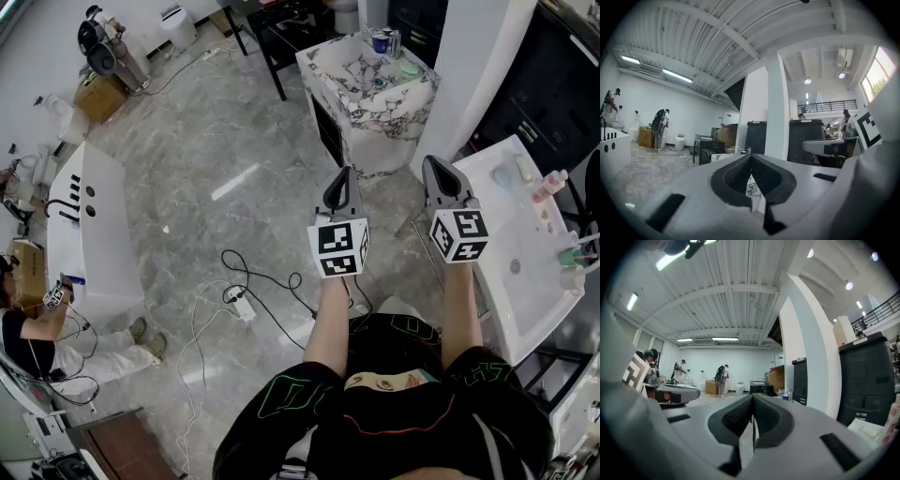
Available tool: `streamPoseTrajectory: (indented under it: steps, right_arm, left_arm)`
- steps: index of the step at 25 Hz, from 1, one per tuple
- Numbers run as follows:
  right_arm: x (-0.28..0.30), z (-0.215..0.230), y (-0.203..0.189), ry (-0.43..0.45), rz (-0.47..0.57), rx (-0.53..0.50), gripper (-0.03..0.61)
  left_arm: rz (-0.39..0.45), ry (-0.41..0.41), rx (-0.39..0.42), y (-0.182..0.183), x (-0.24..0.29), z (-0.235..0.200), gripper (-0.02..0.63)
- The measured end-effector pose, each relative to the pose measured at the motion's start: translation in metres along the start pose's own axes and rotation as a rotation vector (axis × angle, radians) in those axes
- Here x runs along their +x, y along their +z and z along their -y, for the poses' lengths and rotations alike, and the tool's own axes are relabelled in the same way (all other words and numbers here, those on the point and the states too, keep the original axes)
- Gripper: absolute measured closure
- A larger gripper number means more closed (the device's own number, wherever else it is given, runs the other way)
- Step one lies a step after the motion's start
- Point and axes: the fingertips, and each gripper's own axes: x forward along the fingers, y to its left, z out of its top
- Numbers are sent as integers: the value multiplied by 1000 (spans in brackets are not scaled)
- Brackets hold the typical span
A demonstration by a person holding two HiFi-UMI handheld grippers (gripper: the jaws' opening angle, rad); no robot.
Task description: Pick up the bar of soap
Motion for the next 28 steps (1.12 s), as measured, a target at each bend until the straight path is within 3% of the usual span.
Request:
streamPoseTrajectory:
  steps: [9,21,28]
  right_arm:
    - [-2,3,10,-82,42,12,572]
    - [0,-1,21,-77,30,-38,573]
    - [-4,2,37,-94,82,-66,574]
  left_arm:
    - [1,-13,-4,3,-7,-4,606]
    - [36,-30,-47,11,-1,-8,606]
    - [58,-33,-69,16,4,-10,606]
